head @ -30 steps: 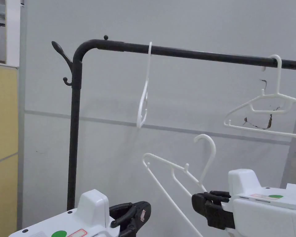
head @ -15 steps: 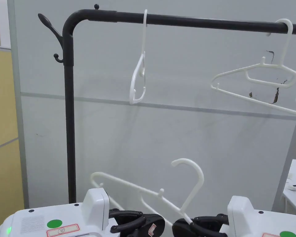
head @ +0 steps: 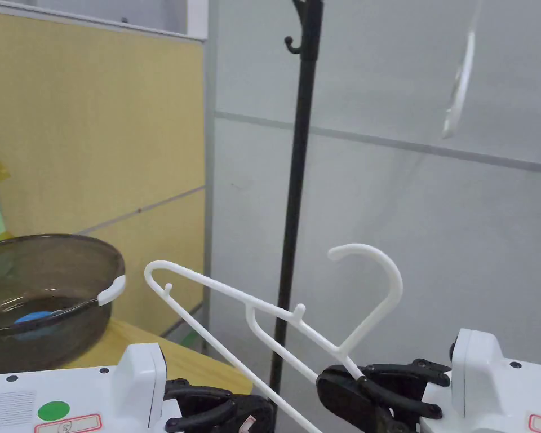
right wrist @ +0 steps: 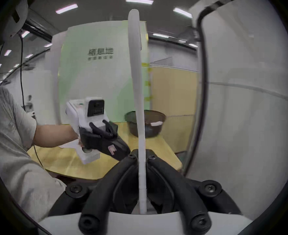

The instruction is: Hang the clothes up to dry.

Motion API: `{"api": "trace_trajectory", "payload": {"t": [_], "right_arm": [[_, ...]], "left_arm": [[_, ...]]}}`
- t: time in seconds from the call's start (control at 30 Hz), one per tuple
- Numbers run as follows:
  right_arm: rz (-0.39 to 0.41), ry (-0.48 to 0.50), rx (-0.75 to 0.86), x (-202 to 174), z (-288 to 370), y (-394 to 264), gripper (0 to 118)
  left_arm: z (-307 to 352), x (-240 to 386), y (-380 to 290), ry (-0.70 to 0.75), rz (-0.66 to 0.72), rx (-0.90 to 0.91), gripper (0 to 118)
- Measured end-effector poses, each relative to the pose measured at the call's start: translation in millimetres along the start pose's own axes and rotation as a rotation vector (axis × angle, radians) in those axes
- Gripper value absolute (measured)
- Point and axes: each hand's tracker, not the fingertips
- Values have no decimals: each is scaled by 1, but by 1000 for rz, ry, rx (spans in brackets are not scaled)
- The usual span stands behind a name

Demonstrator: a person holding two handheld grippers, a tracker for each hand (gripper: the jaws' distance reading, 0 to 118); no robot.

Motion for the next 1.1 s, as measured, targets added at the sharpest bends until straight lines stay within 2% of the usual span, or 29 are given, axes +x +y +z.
{"api": "trace_trajectory", "payload": {"t": [0.13, 0.23, 0.43, 0.53, 0.67, 0.8, 0.9, 1.0, 1.1], "right_arm": [[38, 224, -5, -1, -93, 10, 5], [66, 386, -26, -16, -165, 16, 5], [104, 724, -51, -83, -287, 24, 5], [165, 837, -55, -126, -329, 25, 5], [153, 998, -83, -179, -369, 24, 5], [168, 1100, -81, -227, -390, 22, 5], [153, 1134, -98, -252, -402, 18, 5], [152, 1143, -106, -266, -409, 14, 5], [153, 1140, -111, -271, -412, 12, 5]], "left_arm": [[75, 14, -29, 284, 67, 10, 2], [131, 33, -46, 495, 135, 45, 2], [208, 108, -76, 899, 193, 80, 2], [231, 147, -91, 1073, 262, 141, 2], [244, 182, -116, 1291, 323, 197, 2], [247, 202, -135, 1369, 378, 246, 2], [250, 205, -145, 1414, 384, 255, 2], [255, 207, -152, 1449, 397, 262, 2], [269, 207, -159, 1515, 415, 159, 3]]}}
